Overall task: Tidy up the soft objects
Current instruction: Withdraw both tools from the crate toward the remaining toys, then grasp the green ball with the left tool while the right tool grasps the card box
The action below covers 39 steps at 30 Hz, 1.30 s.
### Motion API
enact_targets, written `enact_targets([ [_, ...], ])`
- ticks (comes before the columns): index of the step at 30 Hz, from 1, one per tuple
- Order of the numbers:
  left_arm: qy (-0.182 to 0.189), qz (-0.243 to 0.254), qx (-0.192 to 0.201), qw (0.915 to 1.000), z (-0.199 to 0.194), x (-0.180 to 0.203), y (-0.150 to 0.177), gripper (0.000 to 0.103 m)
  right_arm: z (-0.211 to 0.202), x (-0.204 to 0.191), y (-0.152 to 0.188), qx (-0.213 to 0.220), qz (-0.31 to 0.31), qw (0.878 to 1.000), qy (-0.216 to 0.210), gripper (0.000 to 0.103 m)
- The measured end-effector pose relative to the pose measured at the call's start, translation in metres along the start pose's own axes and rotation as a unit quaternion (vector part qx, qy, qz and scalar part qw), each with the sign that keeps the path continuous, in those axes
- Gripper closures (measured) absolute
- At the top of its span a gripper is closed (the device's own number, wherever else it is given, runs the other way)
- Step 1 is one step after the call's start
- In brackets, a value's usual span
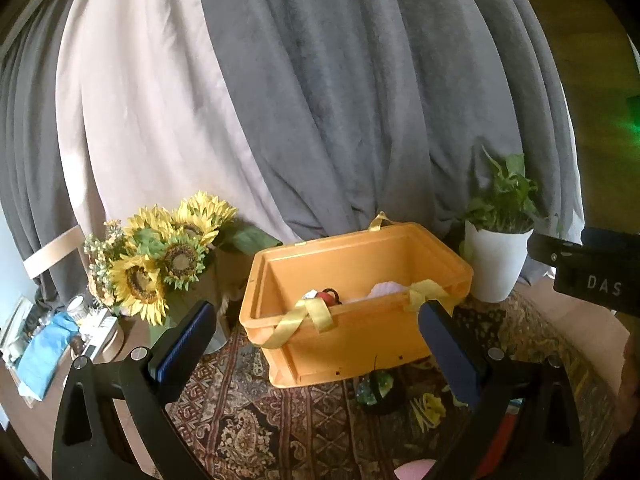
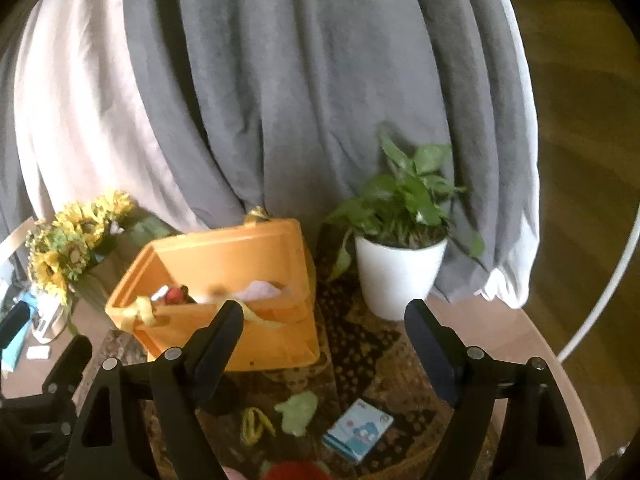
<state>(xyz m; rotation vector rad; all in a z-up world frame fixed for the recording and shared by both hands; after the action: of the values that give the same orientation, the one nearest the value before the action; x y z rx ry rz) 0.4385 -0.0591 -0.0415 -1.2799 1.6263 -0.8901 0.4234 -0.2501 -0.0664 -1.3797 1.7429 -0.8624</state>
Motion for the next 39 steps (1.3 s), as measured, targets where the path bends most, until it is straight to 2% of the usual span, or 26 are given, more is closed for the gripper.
enact_targets([
  [18,0.042,0.037,-0.057,0.9968,0.027,0.023,0.045,0.0,0.031,0.024,0.069,-0.098,0.066,0.992,0.037,0.02],
  [29,0.059,0.054,-0.091,0.9927,0.059,0.039,0.065,0.0,0.064,0.04,0.102,-0.165,0.113,0.978,0.051,0.02],
  [39,0.082,0.062,-0.134,0.9855,0.092,0.055,0.089,0.0,0.087,0.052,0.128,-0.216,0.131,0.965,0.07,0.02],
])
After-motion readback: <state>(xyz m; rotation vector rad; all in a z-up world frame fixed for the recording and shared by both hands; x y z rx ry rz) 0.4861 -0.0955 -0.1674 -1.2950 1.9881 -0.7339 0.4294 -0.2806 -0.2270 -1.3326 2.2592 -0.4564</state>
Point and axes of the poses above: each gripper's, at about its wrist camera, not at the fingertips, and z roughly the way its jaws point, x to its right, y to its underside, the point moved 8 cm from there along z, roughly the way its jaws point, and after that the axes turned 7 degrees about -y, right-handed, at the moved point
